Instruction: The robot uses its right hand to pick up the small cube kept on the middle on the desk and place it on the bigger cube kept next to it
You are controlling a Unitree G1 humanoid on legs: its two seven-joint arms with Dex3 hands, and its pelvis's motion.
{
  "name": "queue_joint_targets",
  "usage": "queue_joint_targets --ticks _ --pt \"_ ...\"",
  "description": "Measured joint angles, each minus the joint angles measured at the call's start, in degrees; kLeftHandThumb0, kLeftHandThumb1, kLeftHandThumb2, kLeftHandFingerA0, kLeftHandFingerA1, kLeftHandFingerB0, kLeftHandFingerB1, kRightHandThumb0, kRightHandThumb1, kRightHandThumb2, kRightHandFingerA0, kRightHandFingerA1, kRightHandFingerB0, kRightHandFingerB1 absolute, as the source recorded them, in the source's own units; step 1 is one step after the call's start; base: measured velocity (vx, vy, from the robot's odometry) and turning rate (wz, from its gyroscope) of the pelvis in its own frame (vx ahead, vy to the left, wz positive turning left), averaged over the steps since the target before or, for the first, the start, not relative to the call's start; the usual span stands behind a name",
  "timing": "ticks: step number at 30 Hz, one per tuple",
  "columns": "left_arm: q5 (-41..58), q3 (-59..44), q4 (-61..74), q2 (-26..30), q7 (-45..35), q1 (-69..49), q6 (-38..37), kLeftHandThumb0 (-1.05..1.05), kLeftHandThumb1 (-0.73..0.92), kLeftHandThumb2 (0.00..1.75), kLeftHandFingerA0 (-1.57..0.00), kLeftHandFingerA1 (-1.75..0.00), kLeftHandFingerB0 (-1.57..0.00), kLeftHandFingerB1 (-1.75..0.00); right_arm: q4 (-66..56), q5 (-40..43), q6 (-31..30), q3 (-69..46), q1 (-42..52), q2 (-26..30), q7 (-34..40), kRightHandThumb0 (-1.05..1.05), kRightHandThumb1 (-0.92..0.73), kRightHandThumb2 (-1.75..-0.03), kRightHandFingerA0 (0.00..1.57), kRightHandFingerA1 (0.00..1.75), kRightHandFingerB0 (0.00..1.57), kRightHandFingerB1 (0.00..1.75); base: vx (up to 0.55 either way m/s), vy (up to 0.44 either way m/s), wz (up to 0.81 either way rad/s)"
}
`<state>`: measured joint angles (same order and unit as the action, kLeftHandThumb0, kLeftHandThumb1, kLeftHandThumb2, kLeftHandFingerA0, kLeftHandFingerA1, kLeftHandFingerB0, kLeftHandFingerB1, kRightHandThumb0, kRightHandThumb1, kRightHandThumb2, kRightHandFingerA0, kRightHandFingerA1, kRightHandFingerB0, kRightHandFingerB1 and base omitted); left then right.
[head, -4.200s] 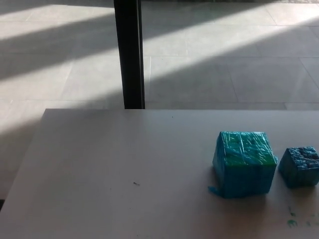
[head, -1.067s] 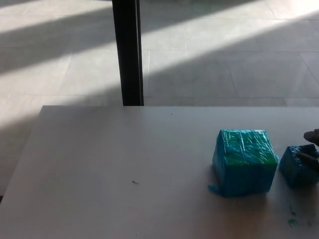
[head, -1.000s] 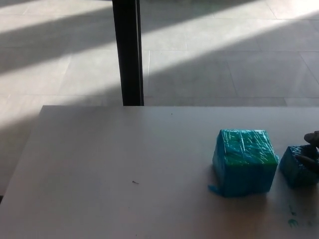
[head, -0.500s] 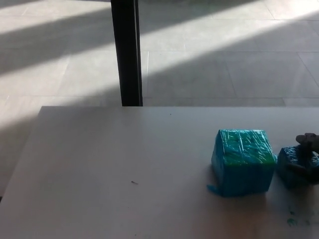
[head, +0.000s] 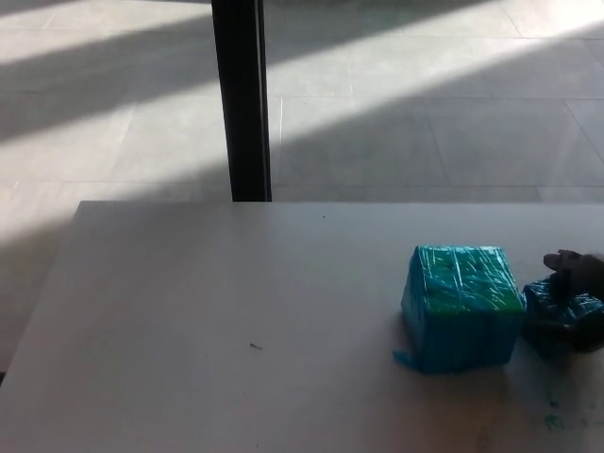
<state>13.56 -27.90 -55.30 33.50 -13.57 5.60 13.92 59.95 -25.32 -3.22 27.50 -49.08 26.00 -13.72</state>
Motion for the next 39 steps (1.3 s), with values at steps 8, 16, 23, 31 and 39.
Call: queue_joint_targets --ticks 8,16,23,31,39 --pt "0.08 0.12 -0.33 0.26 -0.09 0.32 -0.01 -1.02 0.71 1.15 -0.39 -0.62 -0.35 -0.50 1.37 -5.69 -0.25 6.62 -0.72 -0.23 7.17 -0.29 -0.73 -0.65 0.64 1.51 0.29 0.32 0.00 0.000 0.00" --pt "0.20 0.16 -0.93 0.46 -0.50 0.42 -0.17 -1.03 0.91 0.67 -0.42 -0.60 -0.40 -0.41 2.94 -9.95 -0.34 10.79 -0.98 0.11 12.65 -0.37 -0.82 -0.69 0.73 1.58 0.61 0.54 0.00 0.000 0.00" --pt "0.29 0.16 -1.10 0.52 -0.63 0.45 -0.22 -0.96 0.68 1.15 -0.39 -0.64 -0.34 -0.51 3.70 -11.25 -0.42 10.01 -0.28 0.24 15.64 -0.33 -0.85 -0.72 0.74 1.57 0.69 0.52 0.00 0.000 0.00" --pt "0.34 0.16 0.62 0.52 -0.61 0.31 -0.21 -1.03 0.91 0.68 -0.41 -0.59 -0.39 -0.41 4.11 -11.23 0.87 6.30 1.55 1.13 19.93 -0.35 -0.82 -0.74 0.81 1.60 0.66 0.48 0.00 0.000 0.00" --pt "0.24 0.65 0.56 0.58 -0.53 0.28 -0.22 -1.01 0.91 0.67 -0.46 -0.65 -0.43 -0.43 4.08 -11.19 4.62 3.08 3.00 2.64 22.70 -0.35 -0.80 -0.69 0.82 1.48 0.77 0.50 0.00 0.000 0.00"
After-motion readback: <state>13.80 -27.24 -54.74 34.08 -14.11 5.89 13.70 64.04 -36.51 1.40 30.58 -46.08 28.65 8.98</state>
